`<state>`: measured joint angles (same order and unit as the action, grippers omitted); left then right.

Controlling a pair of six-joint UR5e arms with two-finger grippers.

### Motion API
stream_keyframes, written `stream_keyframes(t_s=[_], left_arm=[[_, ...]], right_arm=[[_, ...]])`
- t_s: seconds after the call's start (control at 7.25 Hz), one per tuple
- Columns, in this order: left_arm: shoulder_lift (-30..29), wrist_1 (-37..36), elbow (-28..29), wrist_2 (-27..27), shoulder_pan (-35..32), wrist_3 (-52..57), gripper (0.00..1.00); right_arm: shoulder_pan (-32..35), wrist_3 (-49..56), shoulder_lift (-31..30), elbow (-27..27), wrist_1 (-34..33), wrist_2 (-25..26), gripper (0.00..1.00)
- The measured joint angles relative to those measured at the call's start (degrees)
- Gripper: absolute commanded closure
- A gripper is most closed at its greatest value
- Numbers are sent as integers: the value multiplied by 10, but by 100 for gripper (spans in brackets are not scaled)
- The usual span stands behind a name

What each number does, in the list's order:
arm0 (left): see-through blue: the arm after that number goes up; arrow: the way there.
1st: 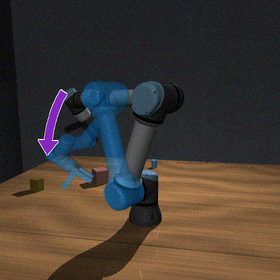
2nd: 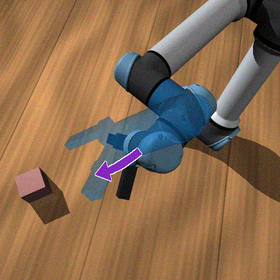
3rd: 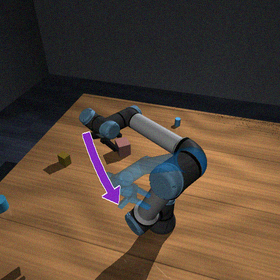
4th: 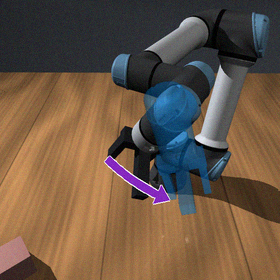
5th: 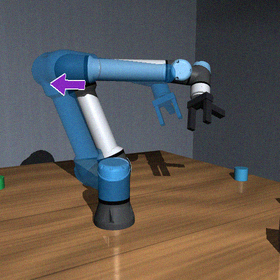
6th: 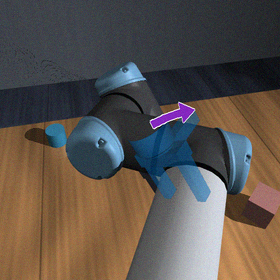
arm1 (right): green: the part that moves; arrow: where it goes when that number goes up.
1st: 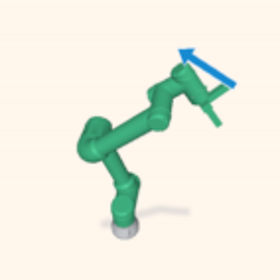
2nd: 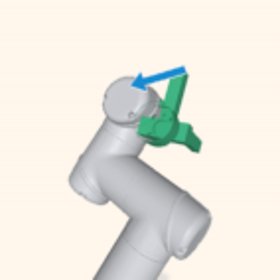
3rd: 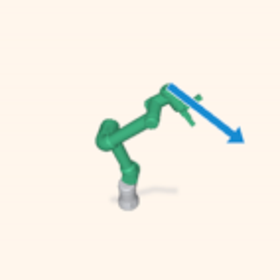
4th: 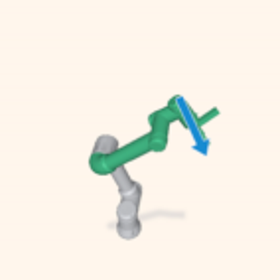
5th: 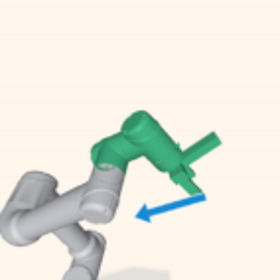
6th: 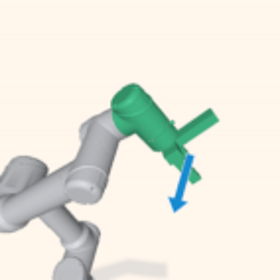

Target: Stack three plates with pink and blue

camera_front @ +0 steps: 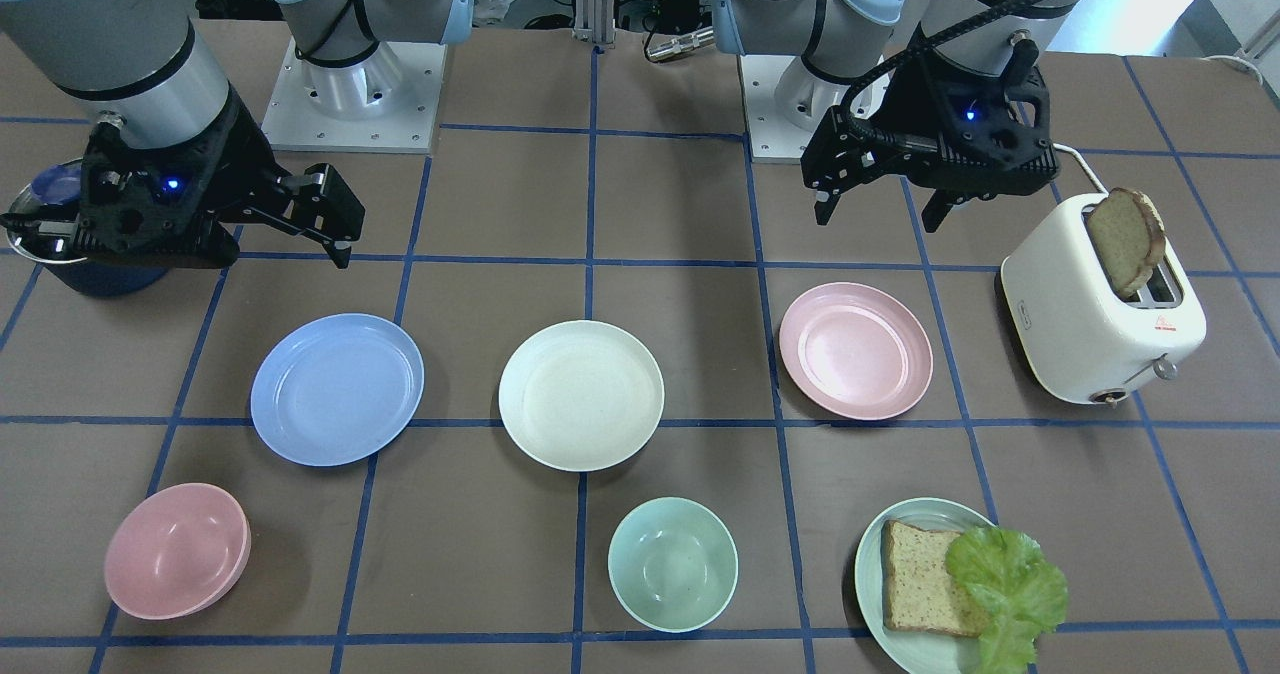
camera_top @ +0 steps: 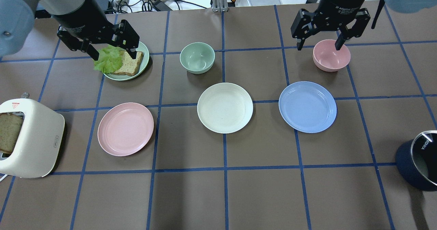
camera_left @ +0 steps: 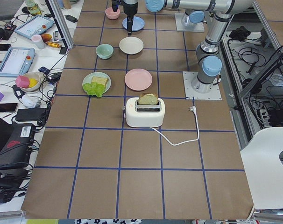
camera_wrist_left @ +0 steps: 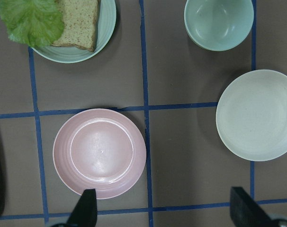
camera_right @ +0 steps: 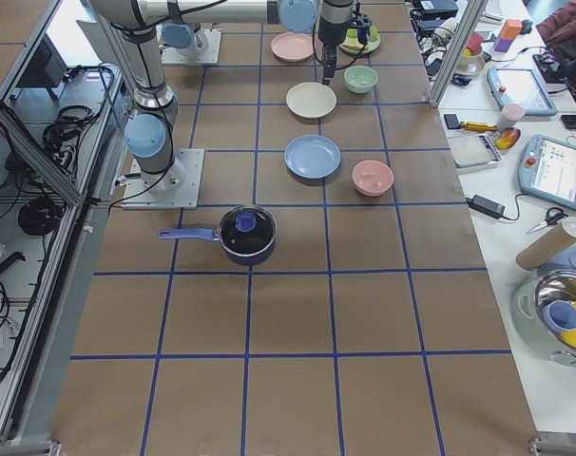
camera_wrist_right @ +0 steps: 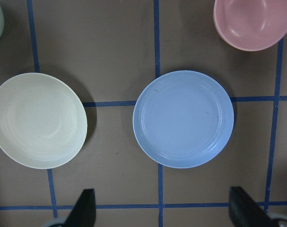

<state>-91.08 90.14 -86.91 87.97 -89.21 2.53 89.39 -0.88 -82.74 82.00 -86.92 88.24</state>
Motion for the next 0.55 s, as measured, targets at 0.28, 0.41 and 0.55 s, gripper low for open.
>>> stream_keyframes(t_s=[0.28,0.41,0.55], left_arm=[[-27,4,-17,-2,1,-2,0],[-43,1,-41,-3,1,-6,0],[-58,-24,-79,-2,1,-6,0]], right_arm=[[0,0,0,0,0,0,0],[0,0,0,0,0,1,0],[-1,1,1,1,-1,2,0]])
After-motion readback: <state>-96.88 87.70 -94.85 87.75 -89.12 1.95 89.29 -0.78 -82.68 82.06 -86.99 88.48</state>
